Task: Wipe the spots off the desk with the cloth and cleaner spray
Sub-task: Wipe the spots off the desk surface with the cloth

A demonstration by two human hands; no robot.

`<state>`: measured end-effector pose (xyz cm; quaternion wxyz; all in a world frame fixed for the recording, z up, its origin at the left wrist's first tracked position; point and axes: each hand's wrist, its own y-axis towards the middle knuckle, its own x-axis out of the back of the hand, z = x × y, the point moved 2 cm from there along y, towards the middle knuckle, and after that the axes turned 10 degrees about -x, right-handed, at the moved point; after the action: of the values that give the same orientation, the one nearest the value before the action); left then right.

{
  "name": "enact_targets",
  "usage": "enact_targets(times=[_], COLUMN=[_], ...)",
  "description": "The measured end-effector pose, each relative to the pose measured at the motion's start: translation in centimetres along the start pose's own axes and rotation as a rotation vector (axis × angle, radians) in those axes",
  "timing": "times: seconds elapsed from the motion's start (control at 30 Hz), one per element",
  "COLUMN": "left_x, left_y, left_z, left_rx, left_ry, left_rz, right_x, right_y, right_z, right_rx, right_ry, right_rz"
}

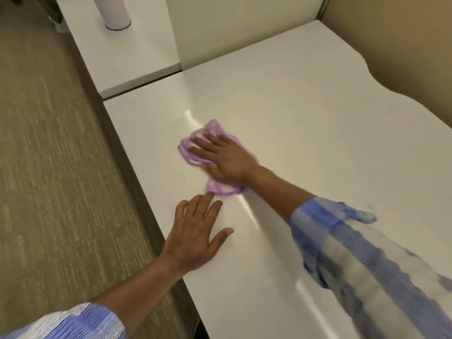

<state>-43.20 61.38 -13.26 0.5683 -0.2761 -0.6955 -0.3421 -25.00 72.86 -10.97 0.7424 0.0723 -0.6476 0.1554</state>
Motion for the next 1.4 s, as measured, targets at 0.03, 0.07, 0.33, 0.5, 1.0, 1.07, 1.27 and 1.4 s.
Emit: enact_targets(times=[0.03, 0.07, 0.33, 0.5, 1.0, 1.07, 1.27, 1.4], left_x=[0.1, 0.1, 0.7, 1.2, 0.5, 1.2, 3.7, 2.6], left_y=[0.0, 0.0, 0.4, 0.3, 0.4, 0.3, -3.4, -10.2], left_z=[0.0, 0.0, -0.2, -0.3, -0.4, -1.0, -10.8, -20.7], left_rx=[-0.002, -0.001, 0.015, 0.019, -0.016, -0.009, -0.089, -0.361], left_ry=[-0.004, -0.008, 0.002, -0.031, -0.033, -0.016, -0.053, -0.207], left_rz=[0.009, 0.016, 0.060, 0.076, -0.041, -0.011, -0.029, -0.022], right_x=[0.5, 0.9, 1.6, -2.4, -0.8, -1.8, -6.4, -5.2], right_y=[-2.2, -4.3, -14.2, -14.9, -35.9, -32.9, -37.9, -50.9], right_z=[-2.4, -5.4, -11.7, 4.9, -12.7, -5.7, 13.3, 5.0], right_rx=[-0.020, -0.079, -1.218, -0.541, -1.376, -1.115, -0.437, -0.694], right_ry=[0.014, 0.020, 0.035, 0.044, -0.025, 0.011, 0.110, 0.020], right_rz=[-0.013, -0.050, -0.268, -0.149, -0.324, -0.302, -0.139, -0.158])
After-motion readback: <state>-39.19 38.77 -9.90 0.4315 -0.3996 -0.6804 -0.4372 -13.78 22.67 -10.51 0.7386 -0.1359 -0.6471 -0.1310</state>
